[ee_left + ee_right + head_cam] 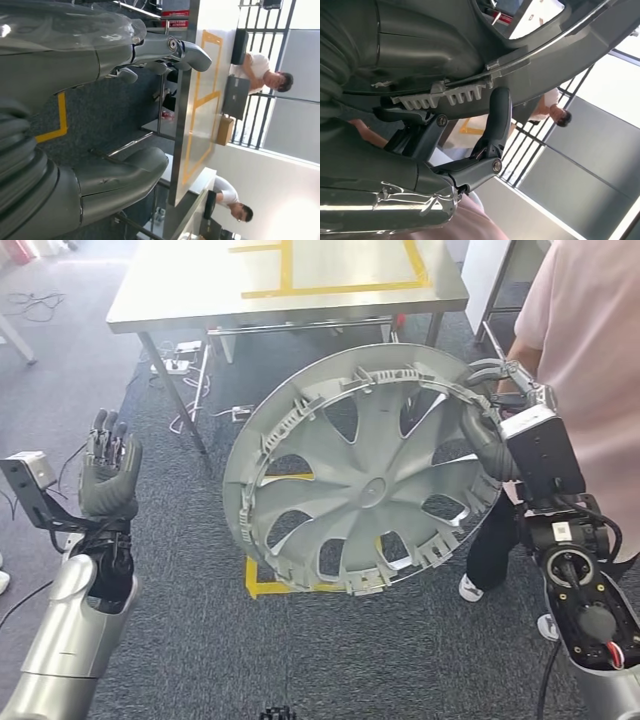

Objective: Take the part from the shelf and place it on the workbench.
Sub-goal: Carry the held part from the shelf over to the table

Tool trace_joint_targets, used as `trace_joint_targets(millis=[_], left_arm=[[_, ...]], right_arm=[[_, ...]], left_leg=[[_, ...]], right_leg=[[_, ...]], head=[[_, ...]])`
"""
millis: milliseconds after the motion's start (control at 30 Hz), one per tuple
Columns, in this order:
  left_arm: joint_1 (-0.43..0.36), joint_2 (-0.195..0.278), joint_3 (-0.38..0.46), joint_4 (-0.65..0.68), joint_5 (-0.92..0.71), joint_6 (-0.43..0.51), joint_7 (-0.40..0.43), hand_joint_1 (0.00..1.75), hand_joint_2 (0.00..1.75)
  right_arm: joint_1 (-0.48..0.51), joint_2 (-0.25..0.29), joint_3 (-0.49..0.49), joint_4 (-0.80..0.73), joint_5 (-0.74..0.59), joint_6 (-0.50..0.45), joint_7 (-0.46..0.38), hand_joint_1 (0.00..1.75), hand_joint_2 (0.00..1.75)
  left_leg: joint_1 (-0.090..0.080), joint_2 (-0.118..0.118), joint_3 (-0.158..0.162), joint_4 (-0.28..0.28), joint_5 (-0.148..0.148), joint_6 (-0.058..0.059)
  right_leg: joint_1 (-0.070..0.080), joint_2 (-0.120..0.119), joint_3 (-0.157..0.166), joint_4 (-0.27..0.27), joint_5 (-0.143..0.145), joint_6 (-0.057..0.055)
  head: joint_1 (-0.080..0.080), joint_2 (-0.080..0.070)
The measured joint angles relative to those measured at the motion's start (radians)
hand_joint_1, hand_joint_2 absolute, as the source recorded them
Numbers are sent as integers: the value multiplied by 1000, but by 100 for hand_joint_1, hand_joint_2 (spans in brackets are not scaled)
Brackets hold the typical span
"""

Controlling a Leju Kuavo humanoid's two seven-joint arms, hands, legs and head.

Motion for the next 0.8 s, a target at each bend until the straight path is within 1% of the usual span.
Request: trace_joint_targets(millis=[33,67,100,167,200,233,267,300,333,367,400,433,467,500,533,567,600,633,667,700,733,767,800], left_arm=[[0,0,0,2,0,-1,0,0,175],[0,0,0,2,0,-1,0,0,175],[-1,0,0,3,0,-2,0,0,175],[-1,0,0,3,0,-2,0,0,175],[-1,0,0,3,0,-2,0,0,175],[-3,0,0,4,-1,-4,-2,0,175],[-5,-1,0,5,-2,-5,-5,0,175],[-8,-2,0,6,-4,-7,-8,0,175],[-10,-3,0,8,-5,-9,-12,0,175],[-11,-4,0,10,-6,-9,-13,0,175],[-10,-4,0,12,-6,-9,-14,0,175],[-8,-5,0,14,-6,-10,-14,0,175],[-5,-6,0,17,-6,-10,-13,0,175],[-3,-7,0,19,-6,-10,-13,0,175],[-1,-8,0,21,-6,-10,-13,0,175],[-1,-9,0,23,-6,-10,-13,0,175],[-1,-10,0,24,-7,-10,-13,0,175],[0,-10,0,25,-7,-10,-13,0,175],[0,-10,0,26,-7,-9,-13,0,175],[1,-10,0,26,-8,-9,-13,0,175],[2,-11,0,27,-8,-9,-12,0,175],[1,-11,0,26,-9,-8,-11,0,175],[1,-11,0,25,-9,-8,-11,0,175]], right_arm=[[0,0,0,1,0,0,0,175,175],[-1,0,0,1,0,0,-1,175,175],[-1,0,0,1,0,0,-1,175,175],[-1,0,0,1,0,0,-1,175,175],[-1,0,0,1,0,0,-1,175,175],[-2,0,0,2,-1,-1,-2,175,175],[-3,0,0,3,-2,-2,-4,175,175],[-3,0,0,5,-2,-4,-5,175,175],[-4,0,1,7,-3,-5,-8,175,175],[-3,0,1,9,-4,-6,-9,175,175],[-2,0,1,10,-5,-6,-10,175,175],[0,0,1,12,-6,-7,-10,175,175],[2,0,1,14,-6,-7,-10,175,175],[4,0,1,16,-6,-7,-10,175,175],[5,0,1,17,-6,-7,-10,175,175],[5,0,1,19,-6,-7,-10,175,175],[5,0,1,20,-6,-7,-10,175,175],[6,0,1,21,-6,-7,-12,175,175],[7,0,2,22,-6,-7,-12,175,175],[8,0,2,23,-7,-6,-13,175,175],[8,0,2,24,-7,-6,-13,175,175],[8,0,1,24,-7,-6,-14,175,175],[7,0,1,24,-6,-6,-14,175,175]], left_leg=[[-4,0,8,-36,34,8],[-7,0,18,-68,59,14],[-9,0,25,-84,70,17],[-9,0,26,-87,72,17],[-11,0,33,-106,84,21],[-18,3,56,-153,94,31],[-23,4,89,-210,101,41],[-27,5,124,-265,105,51],[-29,6,155,-305,98,60],[-26,3,173,-316,89,61],[-25,0,184,-318,82,62],[-25,-2,193,-318,73,62],[-24,-5,204,-318,63,61],[-24,-8,216,-317,53,59],[-23,-11,230,-315,42,57],[-23,-13,244,-312,30,54],[-22,-15,256,-310,17,51],[-22,-16,265,-306,5,46],[-22,-18,269,-304,-3,42],[-22,-19,269,-303,-9,37],[-22,-20,270,-302,-12,32],[-22,-20,269,-299,-13,28],[-21,-18,261,-281,-11,23]], right_leg=[[4,-1,9,0,-6,-1],[6,-2,15,0,-11,-1],[7,-2,18,-1,-12,-2],[7,-2,18,-1,-13,-1],[7,-3,21,-1,-15,-2],[8,-5,27,-6,-20,1],[7,-7,33,-7,-25,8],[7,-9,35,4,-29,15],[6,-10,25,34,-34,23],[5,-10,-4,90,-42,29],[5,-8,-43,157,-59,32],[4,-8,-86,218,-84,37],[3,-8,-123,259,-106,41],[1,-8,-146,267,-115,45],[0,-8,-153,242,-100,47],[-2,-8,-147,185,-58,49],[-2,-8,-135,111,8,48],[-1,-8,-125,45,61,45],[1,-6,-114,-3,101,38],[4,-5,-109,-26,120,30],[7,-4,-104,-30,114,21],[7,-4,-95,-33,114,13],[5,-4,-89,-37,112,7]], head=[[-3,0],[-6,0],[-6,0],[-7,0],[-7,0],[-8,0],[-8,0],[-9,0],[-6,0],[-3,0],[3,0],[9,0],[15,0],[19,0],[23,0],[28,0],[33,0],[37,0],[40,0],[41,0],[40,0],[40,0],[39,0]])
